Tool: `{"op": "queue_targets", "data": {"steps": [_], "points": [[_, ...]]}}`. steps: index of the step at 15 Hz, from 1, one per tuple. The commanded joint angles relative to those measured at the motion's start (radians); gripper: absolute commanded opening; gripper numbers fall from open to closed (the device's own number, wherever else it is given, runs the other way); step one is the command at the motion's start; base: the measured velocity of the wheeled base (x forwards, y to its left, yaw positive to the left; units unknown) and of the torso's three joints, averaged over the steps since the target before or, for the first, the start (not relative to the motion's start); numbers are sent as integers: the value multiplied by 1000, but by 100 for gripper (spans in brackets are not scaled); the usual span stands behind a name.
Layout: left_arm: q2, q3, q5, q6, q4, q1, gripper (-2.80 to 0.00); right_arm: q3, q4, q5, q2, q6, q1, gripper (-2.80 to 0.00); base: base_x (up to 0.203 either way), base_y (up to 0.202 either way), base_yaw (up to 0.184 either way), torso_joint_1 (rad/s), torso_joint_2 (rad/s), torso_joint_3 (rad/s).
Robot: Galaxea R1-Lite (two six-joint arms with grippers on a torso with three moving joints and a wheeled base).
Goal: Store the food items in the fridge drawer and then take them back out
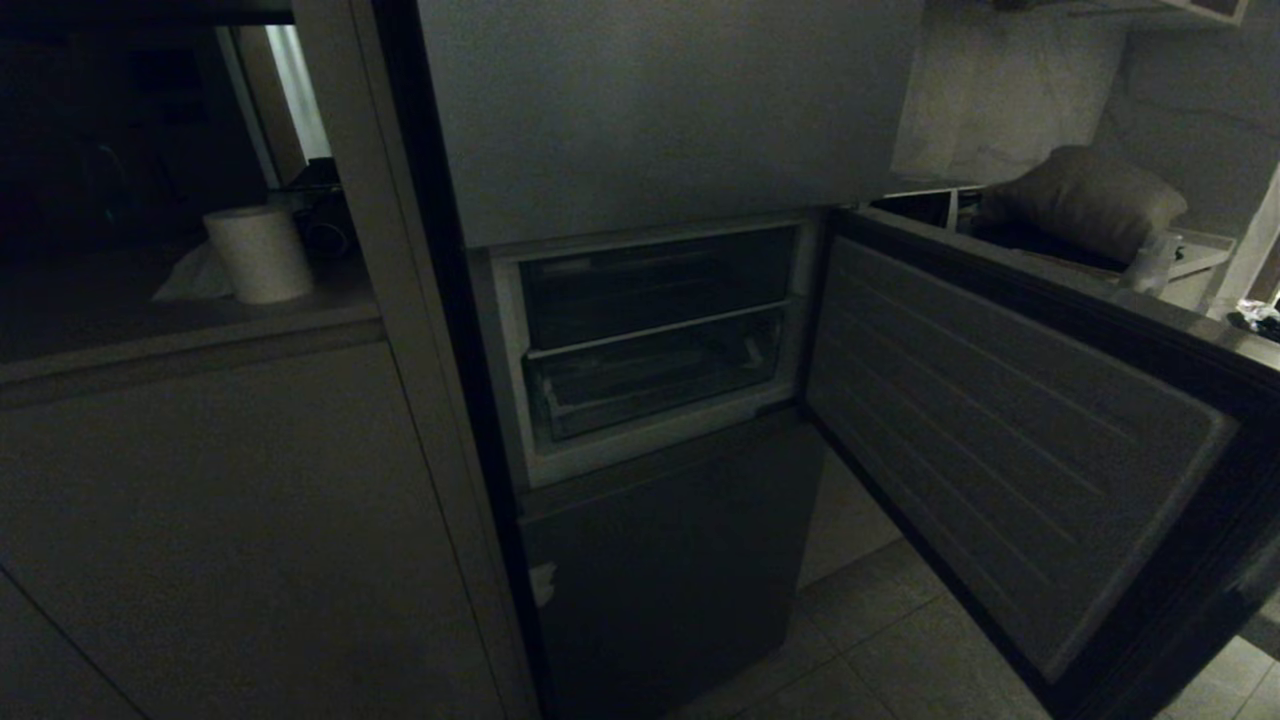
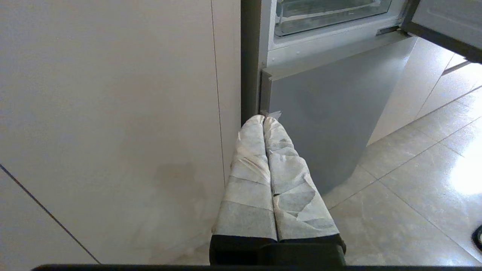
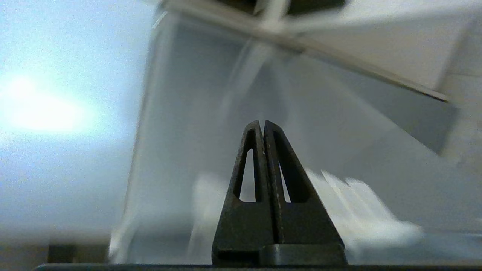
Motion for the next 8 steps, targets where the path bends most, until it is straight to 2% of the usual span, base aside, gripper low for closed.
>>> {"op": "queue_targets", "data": {"steps": [1, 3, 5, 6, 7, 8], "points": [[2, -1, 0, 0, 0, 0, -280, 91, 62, 10, -447, 1, 165, -280, 0, 0, 0, 0, 0, 0], [2, 0, 0, -1, 0, 0, -280, 96, 178, -4, -640, -3, 384, -280, 0, 0, 0, 0, 0, 0], [2, 0, 0, 0, 0, 0, -280, 81, 308, -77, -729, -17, 603, -280, 0, 0, 0, 0, 0, 0], [2, 0, 0, 0, 0, 0, -280, 78, 347, -147, -737, -42, 682, -280, 0, 0, 0, 0, 0, 0], [2, 1, 0, 0, 0, 0, -280, 74, 360, -209, -712, -79, 725, -280, 0, 0, 0, 0, 0, 0], [2, -1, 0, 0, 0, 0, -280, 66, 358, -273, -653, -124, 734, -280, 0, 0, 0, 0, 0, 0]]}}
